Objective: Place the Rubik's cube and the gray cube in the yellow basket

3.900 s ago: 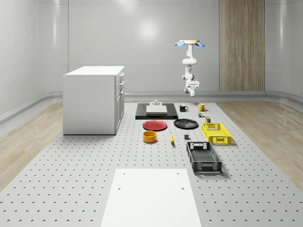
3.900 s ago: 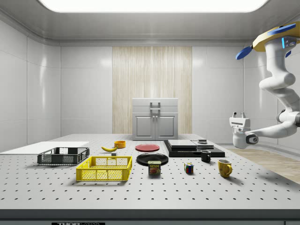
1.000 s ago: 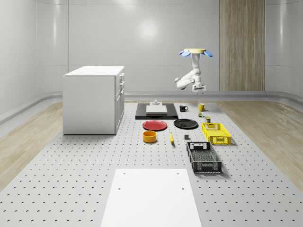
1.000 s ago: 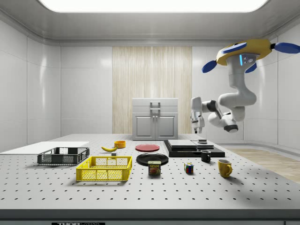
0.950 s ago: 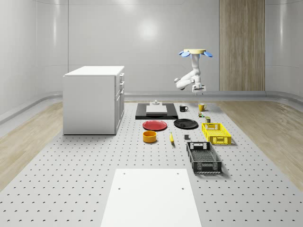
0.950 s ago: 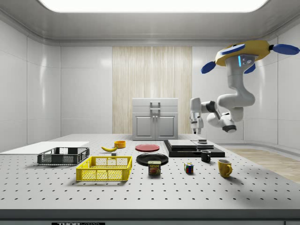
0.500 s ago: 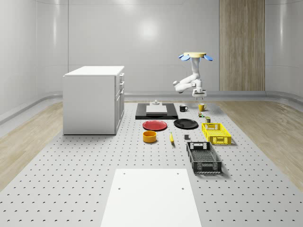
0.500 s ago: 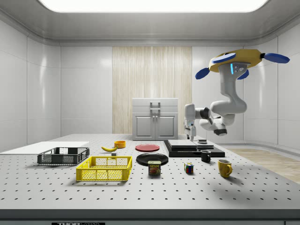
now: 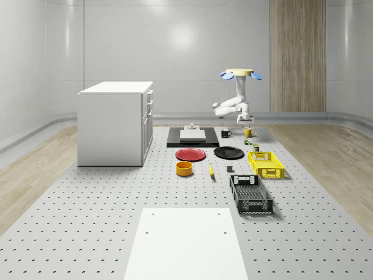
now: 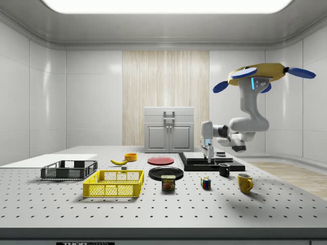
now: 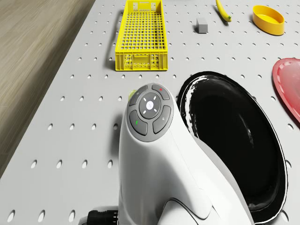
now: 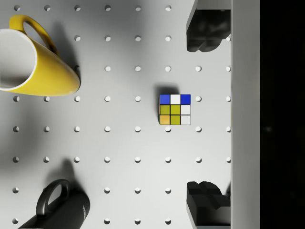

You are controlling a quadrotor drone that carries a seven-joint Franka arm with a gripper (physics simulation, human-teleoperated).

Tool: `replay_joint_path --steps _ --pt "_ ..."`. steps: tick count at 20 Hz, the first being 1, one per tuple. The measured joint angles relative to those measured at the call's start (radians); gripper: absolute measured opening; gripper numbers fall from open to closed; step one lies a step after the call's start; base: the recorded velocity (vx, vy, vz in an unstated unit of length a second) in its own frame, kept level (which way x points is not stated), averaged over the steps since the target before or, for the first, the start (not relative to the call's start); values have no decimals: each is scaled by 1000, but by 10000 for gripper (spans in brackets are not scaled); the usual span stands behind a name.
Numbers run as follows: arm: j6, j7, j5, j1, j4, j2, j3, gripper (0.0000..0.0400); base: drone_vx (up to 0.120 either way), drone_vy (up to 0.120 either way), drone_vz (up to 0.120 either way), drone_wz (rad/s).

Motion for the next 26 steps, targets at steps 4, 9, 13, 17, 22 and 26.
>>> replay_joint_path --steps 4,9,13,17,22,26 --pt "18 8 11 -8 1 -21 7 400 10 0 -120 0" --pt "40 16 24 -18 3 -46 16 400 72 0 -120 0" --pt "58 22 34 -24 5 -65 21 400 0 0 -120 0" --pt "75 28 43 -30 6 -84 27 400 0 30 -120 0" --pt "99 33 49 -36 8 -108 27 400 0 0 -32 0" --pt "136 30 18 -34 15 -134 -11 400 0 0 0 0"
